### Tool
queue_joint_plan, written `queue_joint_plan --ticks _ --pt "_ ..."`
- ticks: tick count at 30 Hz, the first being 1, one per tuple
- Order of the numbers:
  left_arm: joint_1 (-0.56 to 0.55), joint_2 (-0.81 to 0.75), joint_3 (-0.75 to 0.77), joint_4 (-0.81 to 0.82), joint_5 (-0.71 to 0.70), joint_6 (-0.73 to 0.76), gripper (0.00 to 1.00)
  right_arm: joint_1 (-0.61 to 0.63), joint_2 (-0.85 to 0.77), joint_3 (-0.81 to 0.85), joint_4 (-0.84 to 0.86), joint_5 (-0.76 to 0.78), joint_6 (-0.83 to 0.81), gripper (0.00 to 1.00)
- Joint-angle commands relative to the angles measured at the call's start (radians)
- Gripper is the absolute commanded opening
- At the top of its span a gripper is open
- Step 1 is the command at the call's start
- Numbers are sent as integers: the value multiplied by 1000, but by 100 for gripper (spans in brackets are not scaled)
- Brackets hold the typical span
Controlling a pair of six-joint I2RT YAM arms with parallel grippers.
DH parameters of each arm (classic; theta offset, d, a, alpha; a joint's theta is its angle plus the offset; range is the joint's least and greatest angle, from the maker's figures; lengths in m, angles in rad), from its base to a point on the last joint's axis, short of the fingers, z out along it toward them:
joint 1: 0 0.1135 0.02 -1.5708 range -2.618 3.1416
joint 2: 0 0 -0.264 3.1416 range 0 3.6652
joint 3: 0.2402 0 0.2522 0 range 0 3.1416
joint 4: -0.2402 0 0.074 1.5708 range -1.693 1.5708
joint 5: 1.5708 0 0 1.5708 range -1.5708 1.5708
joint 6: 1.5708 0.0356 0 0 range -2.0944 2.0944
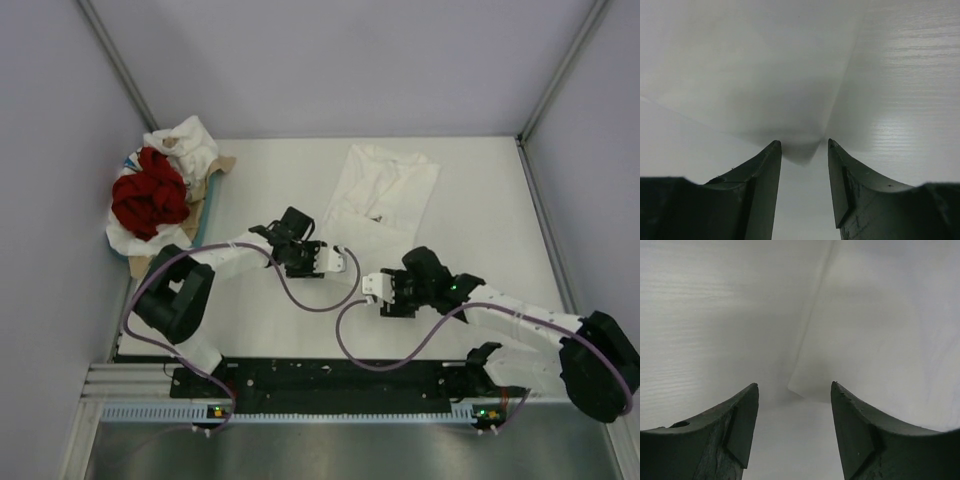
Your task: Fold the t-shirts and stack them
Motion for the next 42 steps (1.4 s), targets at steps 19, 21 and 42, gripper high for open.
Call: queue_joint_plan --ticks 19,21,42 --pt "-20 -12 79 -265 -12 -107 0 170 95 117 -111 233 34 0" --pt "-26 -63 75 -320 -20 -153 0 191 17 125 -182 193 63 0" --pt "-176 -526 244 -696 -95 -404 0 207 -400 365 -541 -71 358 0"
